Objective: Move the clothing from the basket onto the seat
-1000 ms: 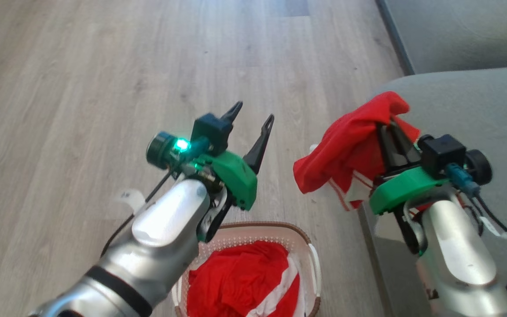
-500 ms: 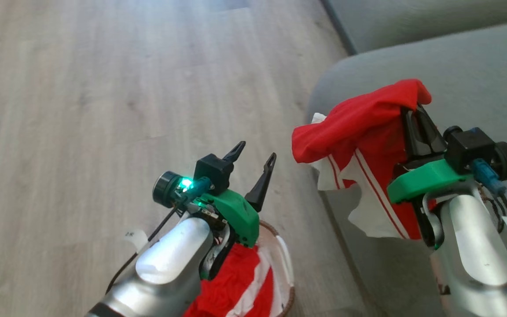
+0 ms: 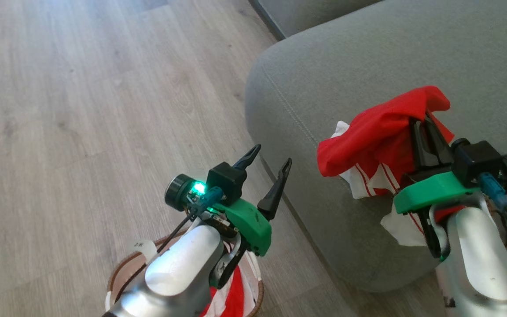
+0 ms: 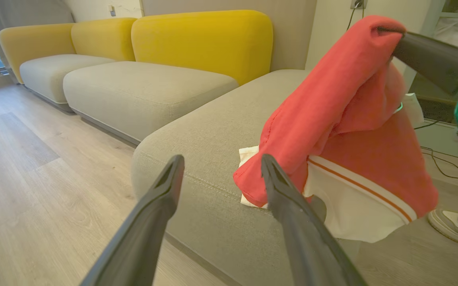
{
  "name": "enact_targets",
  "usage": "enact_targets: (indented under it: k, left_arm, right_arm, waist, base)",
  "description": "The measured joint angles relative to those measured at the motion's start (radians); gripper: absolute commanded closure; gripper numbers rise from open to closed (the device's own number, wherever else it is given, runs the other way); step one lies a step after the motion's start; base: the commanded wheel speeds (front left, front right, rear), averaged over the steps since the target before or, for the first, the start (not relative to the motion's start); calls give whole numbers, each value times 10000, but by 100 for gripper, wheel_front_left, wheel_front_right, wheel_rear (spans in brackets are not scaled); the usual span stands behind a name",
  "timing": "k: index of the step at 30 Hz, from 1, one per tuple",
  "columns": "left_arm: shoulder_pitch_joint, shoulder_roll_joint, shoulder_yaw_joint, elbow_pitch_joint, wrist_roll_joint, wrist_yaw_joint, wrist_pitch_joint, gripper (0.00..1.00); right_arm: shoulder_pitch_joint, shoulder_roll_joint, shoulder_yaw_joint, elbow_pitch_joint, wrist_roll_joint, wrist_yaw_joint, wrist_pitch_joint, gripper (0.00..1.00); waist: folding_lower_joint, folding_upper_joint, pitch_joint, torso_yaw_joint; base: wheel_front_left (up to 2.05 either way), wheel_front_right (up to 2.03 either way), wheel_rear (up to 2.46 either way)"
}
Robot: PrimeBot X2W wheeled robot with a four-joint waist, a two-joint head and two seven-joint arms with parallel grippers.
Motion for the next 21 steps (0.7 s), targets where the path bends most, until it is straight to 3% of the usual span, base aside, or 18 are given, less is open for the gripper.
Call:
enact_targets:
  k: [6,13,21]
  left_arm:
    - [10,-36,176,-61,232,-163,0,0]
    - [73,-73,403,-119,479,-171,-2,0]
    - [73,25,848,-539,986,-157,-2,0]
  right_arm:
    - [4,-109,-163,19,2,0,0,100]
    - [-287,-424,-186,499,151,0,0,100]
    - [-3197,-1381,-165,1271,963,0,151,100]
  waist:
    - [0,-1,238,-167]
    - [0,0,522,247]
    - [0,0,1493,882]
  base:
    - [0,0,0]
    - [0,0,0]
    - [0,0,0]
